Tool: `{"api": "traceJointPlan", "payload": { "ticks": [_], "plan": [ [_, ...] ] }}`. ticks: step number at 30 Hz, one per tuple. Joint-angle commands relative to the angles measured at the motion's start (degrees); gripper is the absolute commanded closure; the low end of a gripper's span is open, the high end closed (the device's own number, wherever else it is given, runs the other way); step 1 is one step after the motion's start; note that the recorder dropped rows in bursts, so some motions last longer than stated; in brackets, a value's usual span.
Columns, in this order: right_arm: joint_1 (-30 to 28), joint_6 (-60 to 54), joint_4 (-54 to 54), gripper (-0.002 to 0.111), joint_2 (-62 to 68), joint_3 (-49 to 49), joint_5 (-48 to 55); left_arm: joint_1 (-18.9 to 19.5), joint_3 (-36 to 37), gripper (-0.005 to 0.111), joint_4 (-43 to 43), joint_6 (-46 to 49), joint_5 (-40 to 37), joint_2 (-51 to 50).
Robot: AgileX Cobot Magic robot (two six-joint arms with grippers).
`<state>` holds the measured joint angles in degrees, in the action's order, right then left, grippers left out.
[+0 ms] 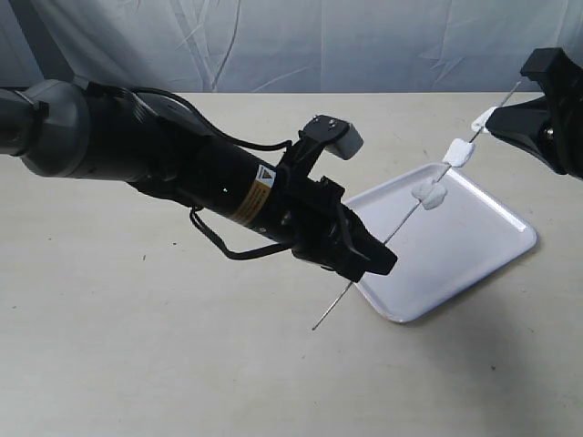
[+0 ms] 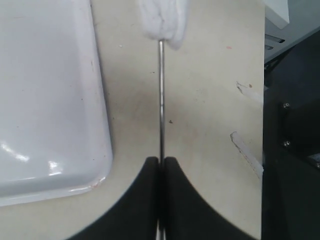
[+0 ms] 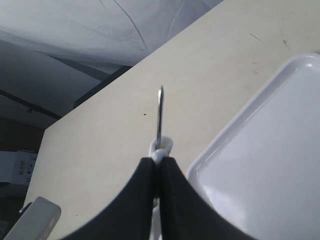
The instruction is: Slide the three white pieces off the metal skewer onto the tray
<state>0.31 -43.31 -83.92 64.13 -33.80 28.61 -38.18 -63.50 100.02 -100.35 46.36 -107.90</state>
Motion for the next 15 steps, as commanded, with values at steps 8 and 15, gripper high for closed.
{"api": "traceJointPlan", "payload": {
  "ticks": [8,15],
  "plan": [
    [-0.24,-0.75,0.15,0.109,0.17,-0.22,-5.53,-0.15,1.78,0.107,-0.13,-2.6,2.69,1.39],
    [-0.24,-0.75,-0.06,0.109,0.17,-0.22,-6.67,-0.15,4.58,0.107,-0.13,-2.73,4.19,1.93]
  ]
}}
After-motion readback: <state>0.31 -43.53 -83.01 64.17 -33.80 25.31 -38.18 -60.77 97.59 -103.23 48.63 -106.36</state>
